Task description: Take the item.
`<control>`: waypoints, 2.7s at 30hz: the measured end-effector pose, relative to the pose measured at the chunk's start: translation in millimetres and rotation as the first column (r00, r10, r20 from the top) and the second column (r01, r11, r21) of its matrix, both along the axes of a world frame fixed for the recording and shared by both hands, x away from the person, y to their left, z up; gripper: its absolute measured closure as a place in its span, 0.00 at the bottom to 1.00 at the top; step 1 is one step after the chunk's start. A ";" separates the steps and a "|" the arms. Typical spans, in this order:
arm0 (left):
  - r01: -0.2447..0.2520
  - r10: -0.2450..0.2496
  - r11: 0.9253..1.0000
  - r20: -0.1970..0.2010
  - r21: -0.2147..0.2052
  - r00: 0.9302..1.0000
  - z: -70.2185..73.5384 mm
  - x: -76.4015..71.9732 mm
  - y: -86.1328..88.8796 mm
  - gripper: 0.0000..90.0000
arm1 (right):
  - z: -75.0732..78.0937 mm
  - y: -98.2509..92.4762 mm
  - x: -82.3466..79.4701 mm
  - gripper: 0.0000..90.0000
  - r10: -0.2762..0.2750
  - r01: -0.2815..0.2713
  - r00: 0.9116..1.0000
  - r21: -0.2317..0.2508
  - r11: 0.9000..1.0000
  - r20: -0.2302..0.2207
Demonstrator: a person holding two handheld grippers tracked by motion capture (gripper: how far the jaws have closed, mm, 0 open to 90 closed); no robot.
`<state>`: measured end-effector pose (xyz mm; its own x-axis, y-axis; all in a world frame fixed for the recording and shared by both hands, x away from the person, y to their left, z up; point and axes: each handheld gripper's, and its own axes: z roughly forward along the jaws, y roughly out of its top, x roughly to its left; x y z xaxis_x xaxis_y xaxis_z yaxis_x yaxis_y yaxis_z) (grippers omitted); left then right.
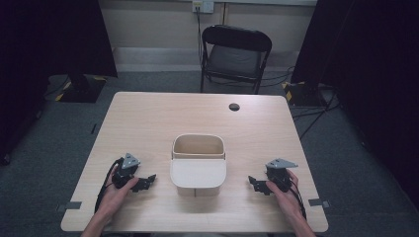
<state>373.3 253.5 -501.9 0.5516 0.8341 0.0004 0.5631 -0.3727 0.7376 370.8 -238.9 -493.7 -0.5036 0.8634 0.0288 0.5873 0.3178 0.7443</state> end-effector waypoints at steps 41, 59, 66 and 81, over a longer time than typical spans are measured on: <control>0.000 0.000 1.000 0.000 0.000 1.000 0.0 0.0 0.0 0.14 | 47.0 41.6 -36.2 0.16 0.260 -0.273 0.961 0.158 0.949 0.095; 0.001 -0.001 1.000 0.000 0.000 1.000 0.0 0.1 0.2 0.14 | 49.3 64.4 -42.8 0.17 0.340 -0.352 0.935 0.167 0.921 0.097; 0.001 -0.001 1.000 0.000 -0.001 1.000 -0.1 0.1 0.1 0.14 | 49.1 71.5 -43.2 0.17 0.362 -0.373 0.927 0.166 0.913 0.094; 0.003 -0.003 1.000 -0.002 -0.002 1.000 -0.1 0.2 0.1 0.14 | 48.4 87.5 -37.3 0.17 0.404 -0.414 0.910 0.158 0.896 0.093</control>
<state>373.5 253.6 -501.9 0.5544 0.8322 -0.0025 0.5634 -0.3731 0.7371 333.6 -151.3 -445.3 -0.8166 0.5650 0.1179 0.3880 0.3861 0.8369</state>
